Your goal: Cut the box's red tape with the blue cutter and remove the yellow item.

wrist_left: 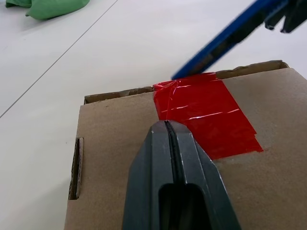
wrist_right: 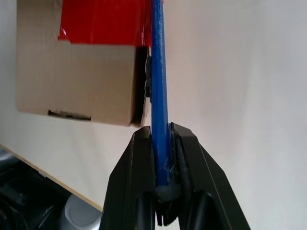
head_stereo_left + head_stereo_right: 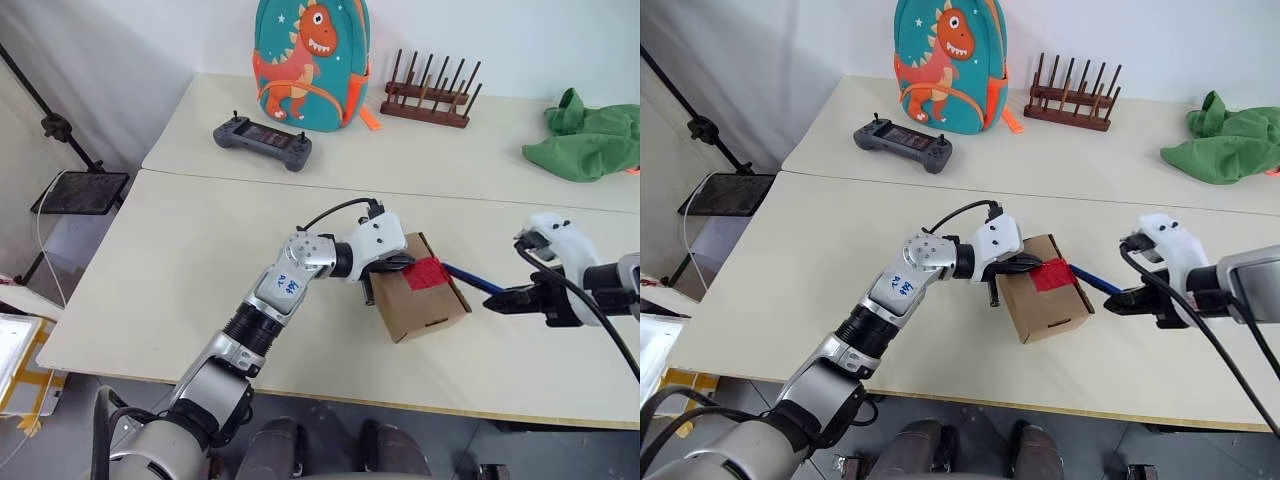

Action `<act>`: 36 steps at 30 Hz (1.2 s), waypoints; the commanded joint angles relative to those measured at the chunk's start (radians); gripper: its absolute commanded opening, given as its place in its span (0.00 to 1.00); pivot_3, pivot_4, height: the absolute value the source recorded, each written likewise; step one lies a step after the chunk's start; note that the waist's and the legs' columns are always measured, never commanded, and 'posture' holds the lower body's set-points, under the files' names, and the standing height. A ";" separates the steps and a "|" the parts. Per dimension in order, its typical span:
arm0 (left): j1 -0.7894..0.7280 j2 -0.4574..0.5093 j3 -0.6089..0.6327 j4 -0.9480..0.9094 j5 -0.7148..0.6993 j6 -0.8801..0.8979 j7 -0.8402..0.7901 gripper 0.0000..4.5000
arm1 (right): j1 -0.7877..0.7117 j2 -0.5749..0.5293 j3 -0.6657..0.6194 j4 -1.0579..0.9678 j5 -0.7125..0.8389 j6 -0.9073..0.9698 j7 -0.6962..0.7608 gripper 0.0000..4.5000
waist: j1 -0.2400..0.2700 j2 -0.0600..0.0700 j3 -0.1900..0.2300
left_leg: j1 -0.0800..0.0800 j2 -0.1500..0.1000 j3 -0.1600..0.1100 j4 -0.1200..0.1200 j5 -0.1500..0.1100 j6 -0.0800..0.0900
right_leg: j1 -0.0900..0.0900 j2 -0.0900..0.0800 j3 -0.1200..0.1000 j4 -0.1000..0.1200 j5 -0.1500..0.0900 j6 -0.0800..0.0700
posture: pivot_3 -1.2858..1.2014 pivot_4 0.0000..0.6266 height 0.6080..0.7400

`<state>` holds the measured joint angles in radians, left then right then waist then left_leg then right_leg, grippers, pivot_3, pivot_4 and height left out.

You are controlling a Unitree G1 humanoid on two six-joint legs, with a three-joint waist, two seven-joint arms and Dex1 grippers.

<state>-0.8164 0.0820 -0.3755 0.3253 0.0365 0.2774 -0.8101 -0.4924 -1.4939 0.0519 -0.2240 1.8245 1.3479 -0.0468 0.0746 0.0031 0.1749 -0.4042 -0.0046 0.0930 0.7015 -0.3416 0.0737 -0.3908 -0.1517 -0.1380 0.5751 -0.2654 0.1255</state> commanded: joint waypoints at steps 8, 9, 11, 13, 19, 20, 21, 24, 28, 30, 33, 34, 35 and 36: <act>0.057 0.011 -0.068 0.055 0.037 0.065 -0.022 0.00 | 0.005 -0.014 -0.064 -0.005 -0.011 -0.010 0.020 0.03 | -0.001 0.000 0.000 | 0.000 0.000 0.000 0.000 0.000 0.000 | 0.000 0.000 0.000 0.000 0.000 0.000 | 0.52 0.24 1.00; 0.057 0.011 -0.070 0.055 0.038 0.064 -0.023 0.00 | -0.010 -0.017 -0.072 0.005 -0.026 -0.010 0.026 0.03 | -0.001 0.000 0.000 | 0.000 0.000 0.000 0.000 0.000 0.000 | 0.000 0.000 0.000 0.000 0.000 0.000 | 0.52 0.24 1.00; 0.059 0.011 -0.070 0.055 0.038 0.065 -0.023 0.00 | -0.046 -0.022 -0.083 0.018 -0.033 -0.009 0.039 0.03 | -0.002 0.001 0.000 | 0.000 0.000 0.000 0.000 0.000 0.000 | 0.000 0.000 0.000 0.000 0.000 0.000 | 0.52 0.24 1.00; 0.059 0.011 -0.071 0.056 0.038 0.064 -0.023 0.00 | -0.080 -0.021 -0.080 0.024 -0.028 -0.006 0.040 0.03 | -0.002 0.001 0.000 | 0.000 0.000 0.000 0.000 0.000 0.000 | 0.000 0.000 0.000 0.000 0.000 0.000 | 0.52 0.24 1.00; 0.049 0.007 -0.071 0.066 0.039 0.059 -0.024 0.00 | -0.130 0.015 -0.055 0.015 -0.017 -0.007 0.019 0.03 | -0.002 0.001 0.000 | 0.000 0.000 0.000 0.000 0.000 0.000 | 0.000 -0.001 0.000 -0.001 0.000 0.000 | 0.52 0.24 1.00; 0.046 0.007 -0.071 0.068 0.039 0.058 -0.025 0.00 | -0.129 0.022 -0.052 0.012 -0.020 -0.007 0.014 0.03 | -0.001 0.001 0.000 | 0.000 0.000 0.000 0.000 0.000 0.000 | 0.000 -0.001 0.000 -0.001 0.000 0.000 | 0.52 0.24 1.00; 0.044 0.008 -0.071 0.068 0.040 0.057 -0.025 0.00 | -0.120 0.029 -0.050 0.006 -0.033 -0.006 0.009 0.03 | -0.001 0.001 0.000 | 0.000 0.000 0.000 0.000 0.000 0.000 | 0.000 -0.001 0.000 0.000 0.000 0.000 | 0.52 0.24 1.00; 0.043 0.011 -0.071 0.069 0.041 0.055 -0.028 0.00 | -0.104 0.043 -0.051 -0.005 -0.054 -0.002 0.002 0.03 | -0.001 0.001 0.000 | 0.000 0.000 0.000 0.000 0.000 0.000 | 0.000 0.000 0.000 0.000 0.000 0.000 | 0.52 0.24 1.00; 0.047 0.016 -0.072 0.062 0.041 0.059 -0.030 0.00 | -0.087 0.048 -0.056 -0.009 -0.051 0.002 0.001 0.03 | -0.002 0.001 0.000 | 0.000 0.000 0.000 0.000 0.000 0.000 | 0.000 0.000 0.000 0.000 0.000 0.000 | 0.52 0.24 1.00; 0.047 0.017 -0.073 0.060 0.041 0.061 -0.031 0.00 | -0.076 0.051 -0.057 -0.012 -0.051 0.003 0.000 0.03 | -0.002 0.001 -0.001 | 0.000 0.000 0.000 0.000 0.000 0.000 | 0.000 0.000 0.000 0.000 0.000 0.000 | 0.52 0.24 1.00; 0.047 0.018 -0.073 0.059 0.040 0.062 -0.032 0.00 | -0.066 0.051 -0.058 -0.015 -0.047 0.003 0.001 0.03 | -0.002 0.001 -0.001 | 0.000 0.000 0.000 0.000 0.000 0.000 | 0.000 0.001 0.000 0.000 0.000 0.000 | 0.52 0.24 1.00; 0.047 0.018 -0.073 0.059 0.040 0.063 -0.032 0.00 | -0.063 0.051 -0.058 -0.017 -0.045 0.003 0.002 0.03 | -0.002 0.001 -0.001 | 0.000 0.000 0.000 0.000 0.000 0.000 | 0.000 0.001 0.000 0.000 0.000 0.000 | 0.52 0.24 1.00; 0.047 0.018 -0.073 0.059 0.040 0.063 -0.032 0.00 | -0.060 0.050 -0.059 -0.018 -0.042 0.004 0.003 0.03 | -0.002 0.001 -0.001 | 0.000 0.000 0.000 0.000 0.000 0.000 | 0.000 0.001 0.000 0.000 0.000 0.000 | 0.52 0.24 1.00; 0.047 0.018 -0.073 0.059 0.040 0.063 -0.032 0.00 | -0.057 0.049 -0.059 -0.019 -0.041 0.004 0.003 0.03 | -0.002 0.001 -0.001 | 0.000 0.000 0.000 0.000 0.000 0.000 | 0.000 0.001 0.000 0.000 0.000 0.000 | 0.52 0.24 1.00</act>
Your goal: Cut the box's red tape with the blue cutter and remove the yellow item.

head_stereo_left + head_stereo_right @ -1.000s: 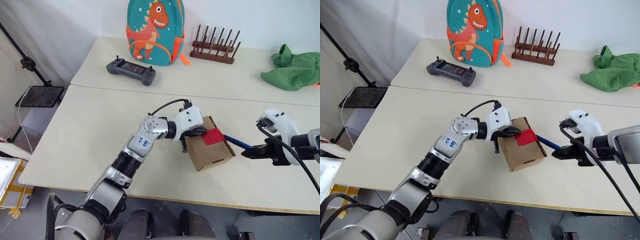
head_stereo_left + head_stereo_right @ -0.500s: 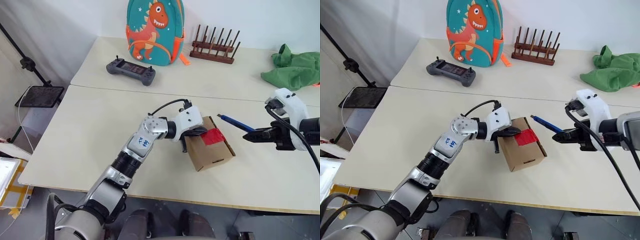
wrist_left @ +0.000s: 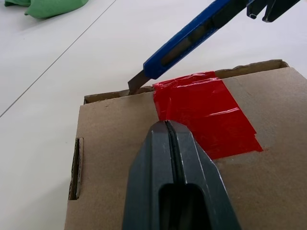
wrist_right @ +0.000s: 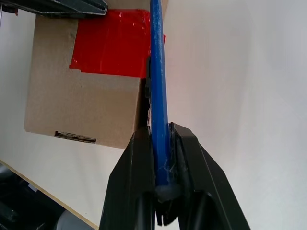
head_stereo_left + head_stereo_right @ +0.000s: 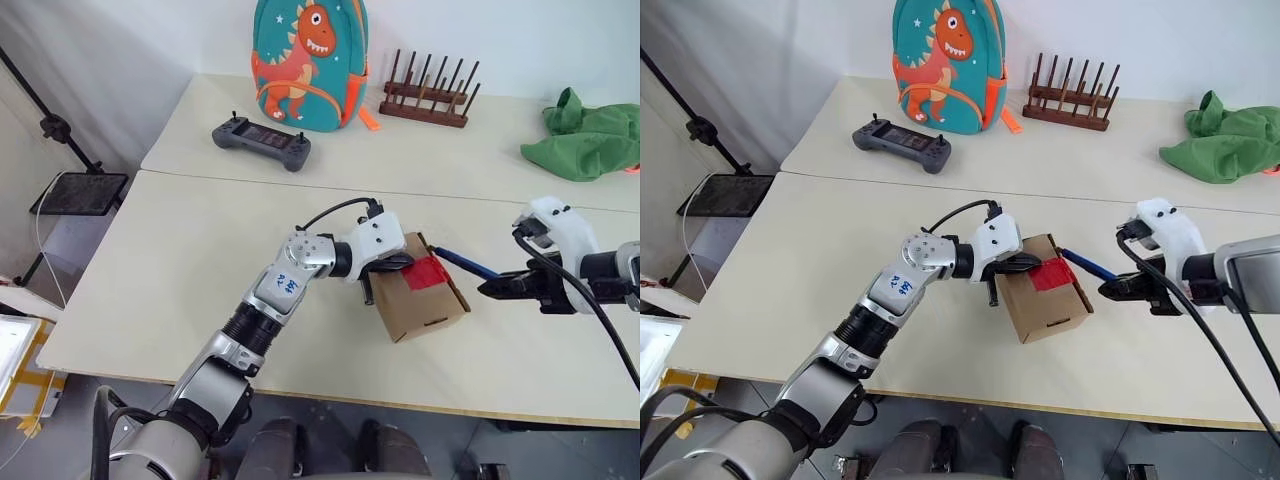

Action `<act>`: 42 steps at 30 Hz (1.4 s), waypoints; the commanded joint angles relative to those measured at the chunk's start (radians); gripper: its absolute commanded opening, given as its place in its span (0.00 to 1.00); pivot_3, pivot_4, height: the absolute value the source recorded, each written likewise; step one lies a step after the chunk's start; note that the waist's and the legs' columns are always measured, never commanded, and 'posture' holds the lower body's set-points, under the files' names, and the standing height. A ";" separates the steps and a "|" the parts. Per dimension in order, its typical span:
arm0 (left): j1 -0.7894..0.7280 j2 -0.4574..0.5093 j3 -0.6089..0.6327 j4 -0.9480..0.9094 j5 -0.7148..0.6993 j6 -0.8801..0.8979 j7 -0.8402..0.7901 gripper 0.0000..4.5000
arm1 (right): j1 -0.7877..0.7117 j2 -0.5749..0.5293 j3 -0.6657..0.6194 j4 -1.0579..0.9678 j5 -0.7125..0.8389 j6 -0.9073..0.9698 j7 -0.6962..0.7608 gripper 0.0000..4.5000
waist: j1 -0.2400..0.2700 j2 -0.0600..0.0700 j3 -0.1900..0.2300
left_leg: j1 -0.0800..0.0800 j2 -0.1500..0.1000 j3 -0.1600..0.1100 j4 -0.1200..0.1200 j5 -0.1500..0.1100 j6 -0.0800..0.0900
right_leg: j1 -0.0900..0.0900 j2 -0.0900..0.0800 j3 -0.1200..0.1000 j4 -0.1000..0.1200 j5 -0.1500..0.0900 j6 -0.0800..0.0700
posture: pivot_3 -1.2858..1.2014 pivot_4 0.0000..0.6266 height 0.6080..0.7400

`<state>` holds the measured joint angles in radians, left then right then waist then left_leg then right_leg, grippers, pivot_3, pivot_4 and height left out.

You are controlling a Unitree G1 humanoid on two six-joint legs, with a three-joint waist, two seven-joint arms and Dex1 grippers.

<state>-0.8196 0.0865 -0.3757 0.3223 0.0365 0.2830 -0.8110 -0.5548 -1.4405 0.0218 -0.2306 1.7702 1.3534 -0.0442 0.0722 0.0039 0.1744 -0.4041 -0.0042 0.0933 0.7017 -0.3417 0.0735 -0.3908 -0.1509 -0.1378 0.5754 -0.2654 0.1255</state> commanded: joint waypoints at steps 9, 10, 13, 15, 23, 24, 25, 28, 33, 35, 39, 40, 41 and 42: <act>0.049 0.009 -0.073 0.067 0.040 0.057 -0.029 0.00 | 0.037 -0.033 -0.038 -0.024 0.048 0.007 0.019 0.03 | 0.000 0.000 0.000 | 0.000 0.000 0.000 0.000 0.000 0.000 | 0.000 0.000 0.000 0.000 0.000 0.000 | 0.52 0.24 1.00; 0.048 0.008 -0.073 0.067 0.040 0.056 -0.029 0.00 | 0.040 -0.038 -0.036 -0.021 0.056 0.010 0.022 0.03 | 0.000 0.000 0.000 | 0.000 0.000 0.000 0.000 0.000 0.000 | 0.000 0.000 0.000 0.000 0.000 0.000 | 0.52 0.24 1.00; 0.047 0.008 -0.076 0.071 0.042 0.056 -0.030 0.00 | 0.038 -0.062 -0.018 -0.006 0.079 0.030 0.038 0.03 | 0.000 0.000 0.000 | 0.000 0.000 0.000 0.000 0.000 0.000 | 0.000 0.000 0.000 0.000 0.000 0.000 | 0.52 0.24 1.00; 0.046 0.008 -0.081 0.075 0.048 0.054 -0.028 0.00 | 0.030 -0.076 -0.003 0.018 0.107 0.036 0.042 0.03 | 0.000 0.000 0.000 | 0.000 0.000 0.000 0.000 0.000 0.000 | 0.000 0.000 0.000 0.000 0.000 0.000 | 0.52 0.24 1.00; 0.068 -0.003 -0.087 0.071 0.052 0.068 -0.010 0.00 | -0.108 -0.072 0.097 0.082 0.068 0.162 0.104 0.03 | 0.000 0.000 0.000 | 0.000 0.000 0.000 0.000 0.000 0.000 | 0.000 -0.002 0.000 -0.001 0.000 0.000 | 0.52 0.24 1.00; 0.073 -0.004 -0.087 0.066 0.052 0.072 -0.009 0.00 | -0.127 -0.065 0.109 0.090 0.052 0.182 0.114 0.03 | 0.001 0.000 0.000 | 0.000 0.000 -0.001 0.000 0.000 0.000 | 0.000 -0.003 0.000 -0.001 0.000 0.000 | 0.52 0.24 1.00; 0.077 -0.005 -0.088 0.061 0.051 0.075 -0.007 0.00 | -0.144 -0.058 0.120 0.098 0.036 0.199 0.123 0.03 | 0.001 0.000 0.000 | 0.000 0.000 -0.001 0.000 0.000 0.000 | 0.000 -0.003 0.000 -0.001 0.000 0.000 | 0.52 0.24 1.00; 0.086 -0.007 -0.088 0.050 0.049 0.084 -0.003 0.00 | -0.188 -0.020 0.147 0.128 -0.027 0.245 0.147 0.03 | 0.002 0.000 -0.001 | 0.000 0.000 -0.001 0.000 -0.001 -0.001 | 0.000 -0.003 0.000 -0.001 0.000 0.000 | 0.52 0.24 1.00; 0.090 -0.005 -0.087 0.039 0.046 0.093 0.000 0.00 | -0.227 0.020 0.179 0.146 -0.110 0.261 0.182 0.03 | 0.001 0.001 -0.002 | 0.000 0.000 -0.001 0.000 -0.001 -0.001 | 0.000 -0.003 0.000 -0.001 0.000 0.000 | 0.52 0.24 1.00; 0.088 -0.002 -0.086 0.037 0.045 0.095 0.000 0.00 | -0.231 0.025 0.185 0.144 -0.124 0.261 0.197 0.03 | 0.001 0.000 -0.003 | 0.000 0.000 -0.001 0.000 -0.001 -0.001 | 0.000 -0.003 0.000 -0.001 0.000 0.000 | 0.52 0.24 1.00; 0.084 0.002 -0.084 0.040 0.046 0.093 -0.001 0.00 | -0.218 0.019 0.190 0.123 -0.133 0.261 0.221 0.03 | -0.001 0.000 -0.004 | 0.000 0.000 0.000 0.000 -0.001 -0.001 | 0.000 -0.002 0.000 -0.001 0.000 0.000 | 0.52 0.24 1.00; 0.083 0.001 -0.084 0.041 0.046 0.094 -0.001 0.00 | -0.214 0.008 0.190 0.111 -0.123 0.261 0.230 0.03 | 0.000 0.000 -0.004 | 0.000 0.000 0.000 0.000 -0.001 -0.001 | 0.000 -0.002 0.000 -0.001 0.000 0.000 | 0.52 0.24 1.00; 0.083 0.001 -0.085 0.042 0.047 0.093 -0.002 0.00 | -0.211 -0.009 0.188 0.097 -0.106 0.261 0.241 0.03 | 0.000 0.000 -0.004 | 0.000 0.000 -0.001 0.000 -0.001 -0.001 | 0.000 -0.002 0.000 -0.001 0.000 0.000 | 0.52 0.24 1.00; 0.082 0.000 -0.086 0.044 0.047 0.093 -0.002 0.00 | -0.209 -0.028 0.188 0.080 -0.089 0.261 0.254 0.03 | 0.001 0.001 -0.004 | 0.000 0.000 -0.001 0.000 -0.001 -0.001 | 0.000 -0.002 0.000 0.000 0.000 0.000 | 0.52 0.24 1.00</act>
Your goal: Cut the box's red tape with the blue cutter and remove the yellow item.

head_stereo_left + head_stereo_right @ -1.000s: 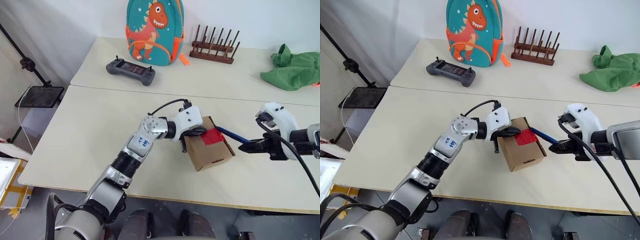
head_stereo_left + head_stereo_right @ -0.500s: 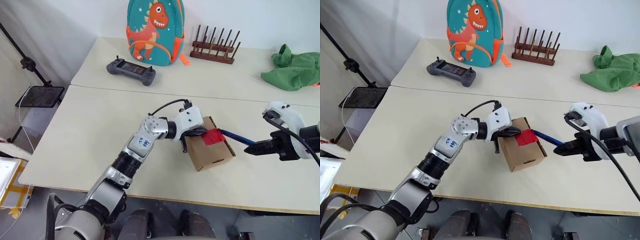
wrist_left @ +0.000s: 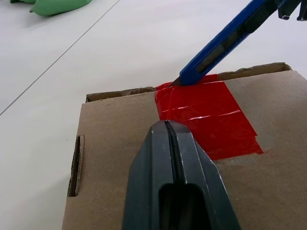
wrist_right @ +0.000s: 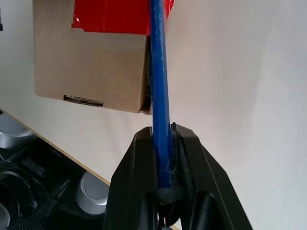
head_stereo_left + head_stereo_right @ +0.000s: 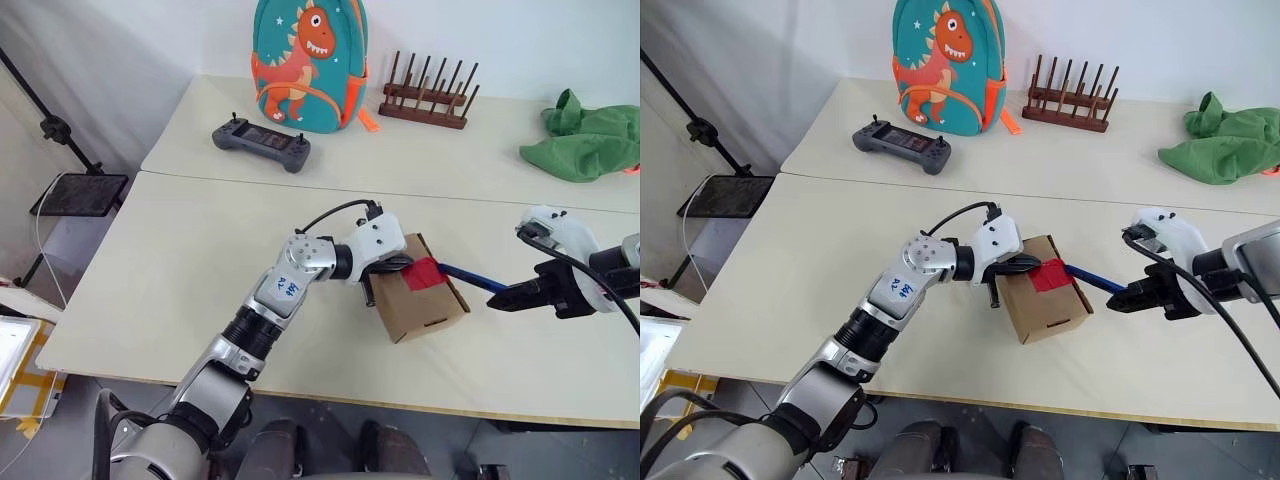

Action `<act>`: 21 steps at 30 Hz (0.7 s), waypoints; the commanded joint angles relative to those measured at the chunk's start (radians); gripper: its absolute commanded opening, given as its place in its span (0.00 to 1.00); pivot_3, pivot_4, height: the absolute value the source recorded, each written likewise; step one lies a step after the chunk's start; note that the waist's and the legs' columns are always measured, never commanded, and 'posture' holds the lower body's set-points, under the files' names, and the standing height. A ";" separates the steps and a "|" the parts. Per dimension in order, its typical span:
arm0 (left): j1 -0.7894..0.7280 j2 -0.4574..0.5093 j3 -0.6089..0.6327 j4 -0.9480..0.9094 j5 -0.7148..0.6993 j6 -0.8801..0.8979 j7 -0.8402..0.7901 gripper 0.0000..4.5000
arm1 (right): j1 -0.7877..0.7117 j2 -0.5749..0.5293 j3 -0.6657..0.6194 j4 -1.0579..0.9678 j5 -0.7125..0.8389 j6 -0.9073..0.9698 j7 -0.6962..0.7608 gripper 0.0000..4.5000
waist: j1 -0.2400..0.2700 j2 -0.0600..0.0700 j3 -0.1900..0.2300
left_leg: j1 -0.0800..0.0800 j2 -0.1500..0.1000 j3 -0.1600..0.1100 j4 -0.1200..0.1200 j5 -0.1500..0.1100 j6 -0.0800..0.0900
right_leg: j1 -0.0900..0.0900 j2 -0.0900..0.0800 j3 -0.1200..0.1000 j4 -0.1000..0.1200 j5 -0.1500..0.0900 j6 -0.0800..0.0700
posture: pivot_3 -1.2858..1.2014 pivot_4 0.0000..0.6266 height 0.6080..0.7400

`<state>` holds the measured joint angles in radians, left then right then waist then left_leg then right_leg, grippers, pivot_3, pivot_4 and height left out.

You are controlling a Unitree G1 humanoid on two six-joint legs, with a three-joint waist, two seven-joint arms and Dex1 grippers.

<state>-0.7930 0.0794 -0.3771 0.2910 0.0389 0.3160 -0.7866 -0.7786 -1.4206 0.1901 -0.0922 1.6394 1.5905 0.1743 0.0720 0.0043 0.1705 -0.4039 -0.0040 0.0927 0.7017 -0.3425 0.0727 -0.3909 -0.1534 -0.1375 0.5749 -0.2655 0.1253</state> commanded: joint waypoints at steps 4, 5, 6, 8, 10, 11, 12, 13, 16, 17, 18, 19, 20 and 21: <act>0.054 0.001 -0.088 0.082 0.044 0.059 -0.025 0.00 | 0.037 -0.111 0.009 -0.103 0.083 0.024 0.070 0.03 | 0.004 0.001 0.000 | 0.000 0.000 0.000 0.000 0.000 0.000 | 0.000 0.000 0.000 0.000 0.000 0.000 | 0.52 0.24 1.00; 0.053 -0.001 -0.089 0.084 0.044 0.059 -0.025 0.00 | 0.045 -0.124 0.005 -0.109 0.091 0.024 0.075 0.03 | 0.004 0.001 0.000 | 0.000 0.000 0.000 0.000 0.000 0.000 | 0.000 0.000 0.000 0.000 0.000 0.000 | 0.52 0.24 1.00; 0.053 -0.003 -0.089 0.085 0.044 0.059 -0.025 0.00 | 0.055 -0.138 -0.001 -0.116 0.098 0.024 0.081 0.03 | 0.004 0.001 0.000 | 0.000 0.000 0.000 0.000 0.000 0.000 | 0.000 0.000 0.000 -0.001 0.000 0.000 | 0.52 0.24 1.00; 0.052 -0.006 -0.090 0.089 0.043 0.056 -0.025 0.00 | 0.087 -0.168 -0.017 -0.129 0.104 0.024 0.094 0.03 | 0.003 0.001 0.000 | 0.000 0.000 0.000 0.000 -0.001 0.000 | 0.000 -0.001 0.000 -0.001 0.000 0.000 | 0.52 0.24 1.00; 0.051 -0.007 -0.090 0.092 0.043 0.054 -0.025 0.00 | 0.115 -0.187 -0.033 -0.136 0.102 0.024 0.104 0.03 | 0.004 0.001 0.000 | 0.000 0.000 0.000 0.000 -0.001 0.000 | 0.000 -0.001 0.000 -0.001 0.000 0.000 | 0.52 0.24 1.00; 0.049 -0.007 -0.089 0.095 0.044 0.052 -0.026 0.00 | 0.129 -0.196 -0.045 -0.135 0.101 0.024 0.107 0.03 | 0.004 0.001 0.000 | 0.000 0.000 0.000 0.000 -0.001 0.000 | 0.000 -0.001 0.000 -0.001 0.000 0.000 | 0.52 0.24 1.00; 0.048 -0.007 -0.089 0.096 0.044 0.051 -0.026 0.00 | 0.139 -0.202 -0.055 -0.134 0.100 0.023 0.110 0.03 | 0.004 0.001 0.000 | 0.000 0.000 0.000 0.000 -0.001 -0.001 | 0.000 -0.001 0.000 -0.001 0.000 0.000 | 0.52 0.24 1.00; 0.046 -0.007 -0.088 0.097 0.044 0.050 -0.026 0.00 | 0.151 -0.209 -0.068 -0.133 0.099 0.020 0.115 0.03 | 0.004 0.001 0.000 | 0.000 0.000 0.000 0.000 -0.001 -0.001 | 0.000 -0.001 0.001 -0.001 0.000 0.000 | 0.52 0.24 1.00; 0.045 -0.005 -0.088 0.100 0.045 0.044 -0.026 0.00 | 0.198 -0.217 -0.134 -0.143 0.090 -0.002 0.147 0.03 | 0.005 0.001 0.000 | 0.000 0.000 0.000 0.000 -0.001 -0.001 | 0.000 -0.001 0.000 -0.001 0.000 0.000 | 0.52 0.24 1.00; 0.043 -0.003 -0.083 0.099 0.043 0.040 -0.025 0.00 | 0.218 -0.222 -0.187 -0.143 0.080 0.000 0.187 0.03 | 0.006 0.001 0.000 | 0.000 0.000 0.000 0.000 -0.001 -0.001 | 0.000 -0.001 0.000 -0.001 0.000 0.000 | 0.52 0.24 1.00; 0.043 0.000 -0.080 0.099 0.043 0.036 -0.025 0.00 | 0.240 -0.225 -0.229 -0.146 0.073 0.000 0.215 0.03 | 0.006 0.001 0.000 | 0.000 0.000 0.000 0.000 -0.001 -0.001 | 0.000 -0.001 0.000 -0.001 0.000 0.000 | 0.52 0.24 1.00; 0.032 0.002 -0.051 0.084 0.015 0.001 -0.040 0.00 | 0.302 -0.224 -0.352 -0.122 -0.005 0.010 0.284 0.03 | 0.005 0.001 0.000 | 0.000 0.000 0.000 0.000 -0.001 -0.001 | 0.000 -0.001 0.001 -0.001 0.000 0.000 | 0.52 0.24 1.00; 0.017 -0.006 -0.002 0.062 -0.033 -0.051 -0.052 0.00 | 0.400 -0.195 -0.530 -0.121 -0.085 0.018 0.380 0.03 | 0.007 0.001 0.000 | 0.000 0.000 0.000 0.000 -0.001 -0.001 | 0.000 -0.001 0.001 0.000 0.000 0.000 | 0.52 0.24 1.00; 0.009 -0.012 0.033 0.048 -0.066 -0.091 -0.061 0.00 | 0.488 -0.164 -0.672 -0.132 -0.154 0.022 0.455 0.03 | 0.008 0.000 0.000 | -0.001 0.000 0.000 0.000 -0.001 -0.001 | -0.001 0.000 0.000 0.000 0.000 0.000 | 0.52 0.24 1.00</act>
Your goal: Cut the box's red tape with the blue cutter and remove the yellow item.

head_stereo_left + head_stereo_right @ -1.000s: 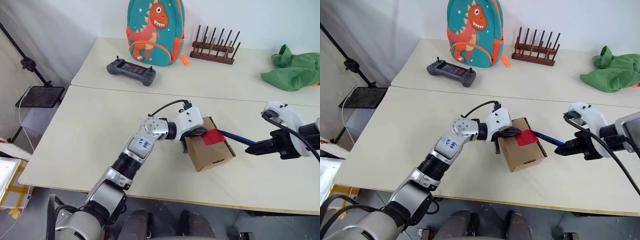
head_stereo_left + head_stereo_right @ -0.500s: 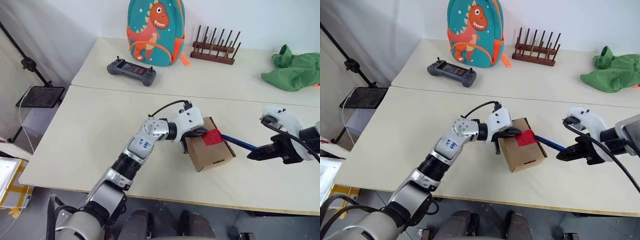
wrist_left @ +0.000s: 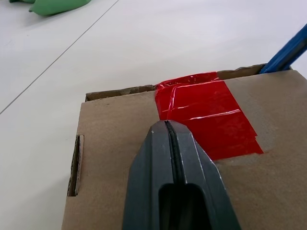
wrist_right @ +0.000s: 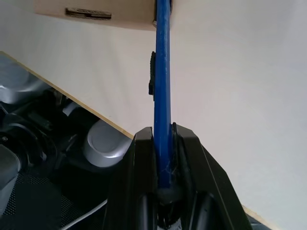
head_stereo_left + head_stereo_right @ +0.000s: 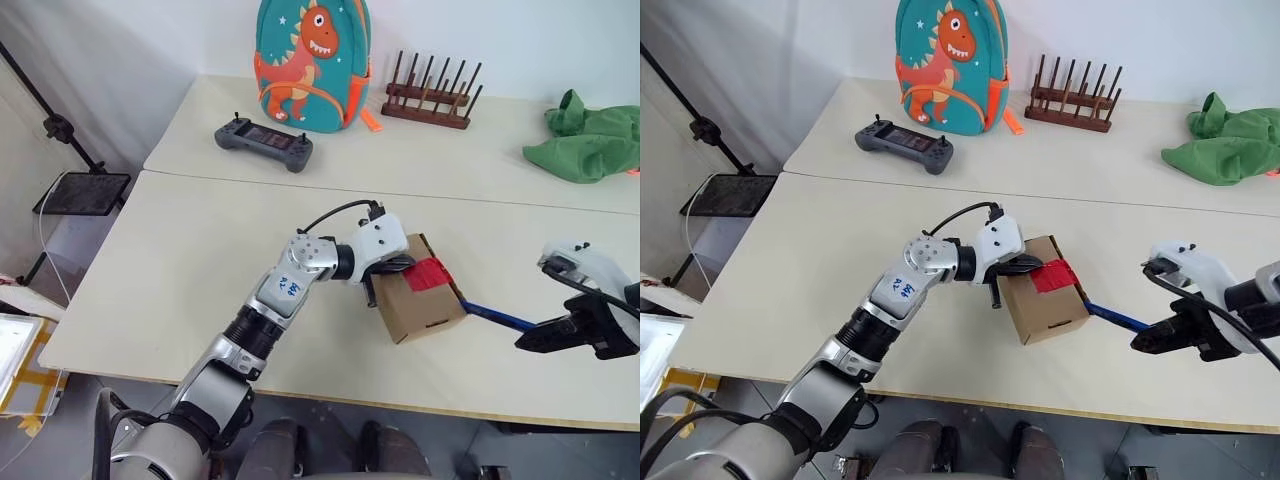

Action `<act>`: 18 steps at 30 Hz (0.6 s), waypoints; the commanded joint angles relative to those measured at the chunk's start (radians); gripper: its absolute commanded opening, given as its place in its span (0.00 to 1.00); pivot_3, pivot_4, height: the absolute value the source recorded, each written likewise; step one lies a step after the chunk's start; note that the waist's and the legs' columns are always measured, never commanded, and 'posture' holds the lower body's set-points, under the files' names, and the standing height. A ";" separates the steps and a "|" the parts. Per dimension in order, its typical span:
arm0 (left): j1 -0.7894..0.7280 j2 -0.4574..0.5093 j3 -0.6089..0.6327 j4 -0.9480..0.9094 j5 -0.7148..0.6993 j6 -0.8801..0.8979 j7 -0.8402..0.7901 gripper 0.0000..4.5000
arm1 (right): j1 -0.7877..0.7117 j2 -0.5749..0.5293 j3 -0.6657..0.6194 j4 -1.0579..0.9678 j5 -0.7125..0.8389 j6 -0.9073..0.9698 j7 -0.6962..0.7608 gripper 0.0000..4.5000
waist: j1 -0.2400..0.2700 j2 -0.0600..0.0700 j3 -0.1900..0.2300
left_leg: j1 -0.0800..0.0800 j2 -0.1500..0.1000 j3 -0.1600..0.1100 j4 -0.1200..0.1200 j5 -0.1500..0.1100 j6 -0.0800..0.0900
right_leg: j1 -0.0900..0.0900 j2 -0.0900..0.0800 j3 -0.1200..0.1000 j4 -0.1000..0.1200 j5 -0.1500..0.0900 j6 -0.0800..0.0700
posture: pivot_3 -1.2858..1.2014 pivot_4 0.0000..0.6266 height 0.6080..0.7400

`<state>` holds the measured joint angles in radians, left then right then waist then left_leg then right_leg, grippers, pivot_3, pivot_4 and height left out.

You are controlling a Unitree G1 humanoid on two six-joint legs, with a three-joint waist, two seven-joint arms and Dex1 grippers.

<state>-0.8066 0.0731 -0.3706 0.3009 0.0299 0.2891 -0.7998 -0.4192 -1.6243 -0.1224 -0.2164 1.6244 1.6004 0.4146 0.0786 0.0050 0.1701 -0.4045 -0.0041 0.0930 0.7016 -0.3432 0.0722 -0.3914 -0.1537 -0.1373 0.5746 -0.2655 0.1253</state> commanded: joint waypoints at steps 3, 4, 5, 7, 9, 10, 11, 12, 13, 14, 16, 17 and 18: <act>-0.025 0.017 0.094 0.001 -0.141 -0.066 -0.116 0.00 | 0.399 0.159 -0.678 -0.011 -0.370 -0.036 0.371 0.03 | 0.000 -0.001 0.001 | -0.002 0.000 0.001 0.000 0.000 0.001 | -0.001 0.004 -0.001 0.001 0.000 0.000 | 0.52 0.24 1.00; -0.042 0.031 0.110 -0.007 -0.162 -0.059 -0.141 0.00 | 0.477 0.195 -0.740 -0.005 -0.457 -0.081 0.406 0.03 | 0.002 -0.002 0.001 | -0.002 0.000 0.000 0.000 0.000 0.001 | -0.001 0.005 -0.001 0.002 0.000 0.000 | 0.52 0.24 1.00; -0.059 0.051 0.127 -0.013 -0.184 -0.057 -0.172 0.00 | 0.557 0.244 -0.782 0.011 -0.551 -0.174 0.445 0.03 | 0.002 -0.003 0.002 | -0.002 -0.001 0.001 0.000 0.001 0.001 | -0.002 0.006 -0.001 0.003 0.000 0.001 | 0.52 0.24 1.00; -0.081 0.083 0.149 -0.012 -0.203 -0.058 -0.201 0.00 | 0.633 0.320 -0.804 0.035 -0.651 -0.307 0.479 0.03 | -0.001 -0.003 0.002 | -0.002 -0.002 0.002 0.000 0.001 0.002 | -0.002 0.007 -0.003 0.003 0.001 0.001 | 0.52 0.24 1.00; -0.095 0.131 0.168 -0.007 -0.206 -0.069 -0.226 0.00 | 0.640 0.407 -0.774 0.074 -0.723 -0.426 0.458 0.03 | -0.008 -0.002 0.002 | -0.001 -0.003 0.006 0.000 0.001 0.002 | -0.003 0.006 -0.004 0.003 0.002 0.004 | 0.52 0.24 1.00; -0.098 0.151 0.174 -0.002 -0.203 -0.078 -0.234 0.00 | 0.638 0.440 -0.754 0.087 -0.757 -0.476 0.450 0.03 | -0.012 -0.002 0.002 | 0.000 -0.003 0.006 0.000 0.002 0.003 | -0.002 0.006 -0.004 0.003 0.002 0.004 | 0.52 0.24 1.00; -0.097 0.172 0.180 0.007 -0.195 -0.084 -0.235 0.00 | 0.640 0.472 -0.734 0.096 -0.793 -0.518 0.436 0.03 | -0.018 -0.002 0.002 | 0.000 -0.003 0.007 0.000 0.002 0.003 | -0.002 0.006 -0.003 0.003 0.002 0.005 | 0.52 0.24 1.00; -0.091 0.204 0.186 0.024 -0.183 -0.094 -0.238 0.00 | 0.633 0.519 -0.693 0.121 -0.855 -0.613 0.413 0.03 | -0.025 -0.001 0.002 | 0.001 -0.003 0.007 0.000 0.003 0.002 | -0.002 0.007 -0.003 0.004 0.002 0.005 | 0.52 0.24 1.00; -0.086 0.223 0.190 0.035 -0.177 -0.100 -0.240 0.00 | 0.627 0.550 -0.666 0.139 -0.899 -0.677 0.400 0.03 | -0.028 -0.002 0.002 | 0.002 -0.003 0.007 0.000 0.003 0.002 | -0.002 0.007 -0.002 0.006 0.002 0.006 | 0.52 0.24 1.00; -0.074 0.259 0.193 0.049 -0.162 -0.095 -0.238 0.00 | 0.604 0.600 -0.624 0.185 -0.974 -0.787 0.350 0.03 | -0.033 -0.002 0.003 | 0.002 -0.003 0.007 -0.001 0.004 0.001 | -0.002 0.007 -0.002 0.006 0.002 0.006 | 0.52 0.24 1.00; -0.046 0.317 0.191 0.063 -0.137 -0.088 -0.234 0.00 | 0.551 0.666 -0.562 0.283 -1.090 -0.938 0.257 0.03 | -0.043 -0.001 0.003 | 0.005 -0.003 0.009 -0.002 0.006 -0.001 | -0.002 0.008 0.000 0.008 0.001 0.006 | 0.52 0.24 1.00; -0.021 0.346 0.190 0.057 -0.129 -0.078 -0.234 0.00 | 0.520 0.695 -0.535 0.338 -1.142 -1.007 0.213 0.03 | -0.052 0.000 0.003 | 0.005 -0.003 0.010 -0.003 0.007 -0.001 | -0.002 0.008 0.001 0.009 0.001 0.006 | 0.52 0.24 1.00; 0.003 0.366 0.190 0.043 -0.127 -0.061 -0.230 0.00 | 0.505 0.702 -0.498 0.383 -1.181 -1.057 0.217 0.11 | -0.056 0.002 0.003 | 0.008 -0.003 0.012 -0.004 0.008 -0.002 | -0.002 0.008 0.003 0.010 0.001 0.006 | 0.52 0.24 1.00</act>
<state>-0.8192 0.4314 -0.1906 0.3698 -0.1051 0.2166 -1.0354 0.1028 -0.9150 -0.6346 0.1261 0.5111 0.6432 0.6610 0.0226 0.0072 0.1736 -0.3950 -0.0075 0.1065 0.6968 -0.3352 0.0702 -0.3935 -0.1457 -0.1323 0.5857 -0.2648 0.1310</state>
